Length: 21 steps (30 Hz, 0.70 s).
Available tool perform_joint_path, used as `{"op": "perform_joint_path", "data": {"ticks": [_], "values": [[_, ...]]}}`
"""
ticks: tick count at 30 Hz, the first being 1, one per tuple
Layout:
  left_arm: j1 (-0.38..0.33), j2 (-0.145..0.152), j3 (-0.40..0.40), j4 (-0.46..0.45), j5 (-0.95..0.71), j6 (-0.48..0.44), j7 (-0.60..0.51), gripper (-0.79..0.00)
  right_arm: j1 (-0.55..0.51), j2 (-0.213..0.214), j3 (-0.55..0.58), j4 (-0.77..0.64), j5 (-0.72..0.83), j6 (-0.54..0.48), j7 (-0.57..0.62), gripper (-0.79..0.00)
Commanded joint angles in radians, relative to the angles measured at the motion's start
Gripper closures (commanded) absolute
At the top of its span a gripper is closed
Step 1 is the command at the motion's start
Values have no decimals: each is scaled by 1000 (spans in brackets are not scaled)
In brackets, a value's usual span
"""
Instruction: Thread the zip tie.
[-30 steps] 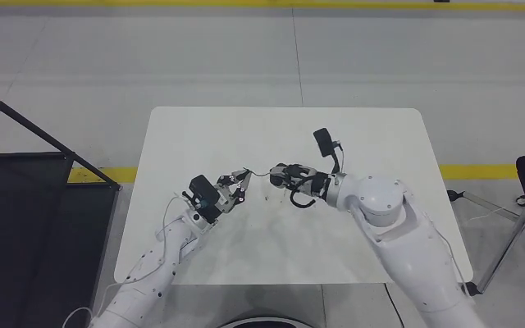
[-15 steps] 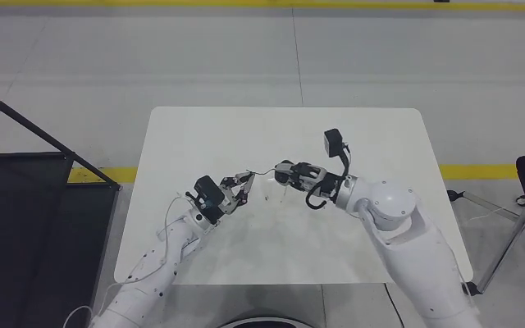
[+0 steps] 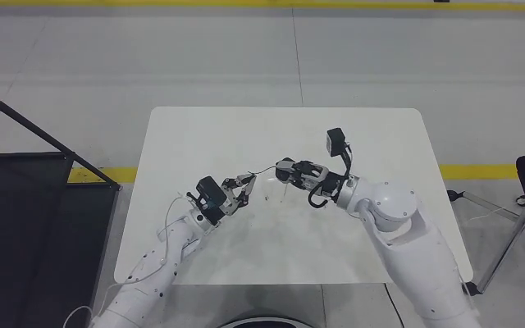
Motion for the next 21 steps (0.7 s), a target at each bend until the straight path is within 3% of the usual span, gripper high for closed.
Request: {"op": "perform_joint_path", "data": {"ticks": [1, 21], "values": [[-1, 1, 1, 0, 8, -6, -1, 0, -5, 1, 4, -1, 2, -6, 2, 0], [9, -3, -14, -6, -35, 25, 43, 0, 77, -2, -88, 1, -153, 175, 11, 0]]}}
